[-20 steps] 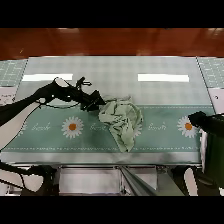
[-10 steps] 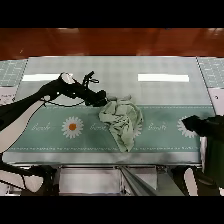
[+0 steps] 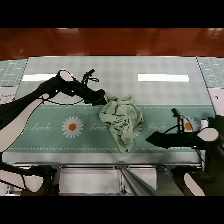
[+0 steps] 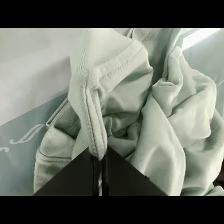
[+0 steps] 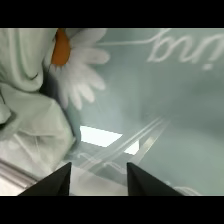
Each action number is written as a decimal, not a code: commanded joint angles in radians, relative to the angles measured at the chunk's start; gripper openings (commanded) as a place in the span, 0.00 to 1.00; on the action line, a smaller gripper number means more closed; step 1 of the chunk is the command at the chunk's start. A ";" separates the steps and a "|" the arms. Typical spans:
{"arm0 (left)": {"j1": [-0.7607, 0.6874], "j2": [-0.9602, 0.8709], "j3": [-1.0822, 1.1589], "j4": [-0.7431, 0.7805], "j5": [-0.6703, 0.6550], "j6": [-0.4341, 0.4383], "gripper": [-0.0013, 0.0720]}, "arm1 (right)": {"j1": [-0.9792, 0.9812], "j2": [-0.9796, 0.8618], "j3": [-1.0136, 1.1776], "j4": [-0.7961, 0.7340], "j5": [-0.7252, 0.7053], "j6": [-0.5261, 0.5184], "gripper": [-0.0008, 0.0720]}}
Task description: Fold the shirts.
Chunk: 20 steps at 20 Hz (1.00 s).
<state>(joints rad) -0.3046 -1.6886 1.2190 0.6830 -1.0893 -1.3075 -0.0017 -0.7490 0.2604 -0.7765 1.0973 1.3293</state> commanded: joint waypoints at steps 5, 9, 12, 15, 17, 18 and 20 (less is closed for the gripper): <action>0.001 0.000 0.001 0.002 -0.004 0.002 0.05 | 0.312 -0.365 0.099 0.214 -0.193 -0.129 0.56; 0.001 0.000 0.001 0.002 -0.004 0.002 0.05 | 0.447 -0.507 0.204 0.237 -0.238 -0.133 0.56; 0.001 0.000 0.001 0.001 -0.005 0.002 0.05 | 0.513 -0.532 0.288 0.251 -0.298 -0.146 0.21; 0.027 0.019 0.002 -0.001 -0.023 0.002 0.05 | 0.484 -0.506 0.415 0.200 -0.235 -0.175 0.05; 0.077 0.074 0.004 -0.002 -0.022 0.002 0.05 | 0.415 -0.436 0.530 0.070 -0.177 -0.101 0.05; 0.112 0.114 0.014 -0.002 -0.023 0.002 0.05 | 0.371 -0.395 0.596 -0.003 -0.153 -0.060 0.05; 0.180 0.207 0.049 -0.002 -0.019 0.002 0.05 | 0.265 -0.316 0.759 -0.133 -0.107 0.010 0.05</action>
<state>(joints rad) -0.1982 -1.5742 1.2396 0.6838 -1.1095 -1.3056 0.3668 -1.1507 0.8356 -0.7269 0.9257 1.2449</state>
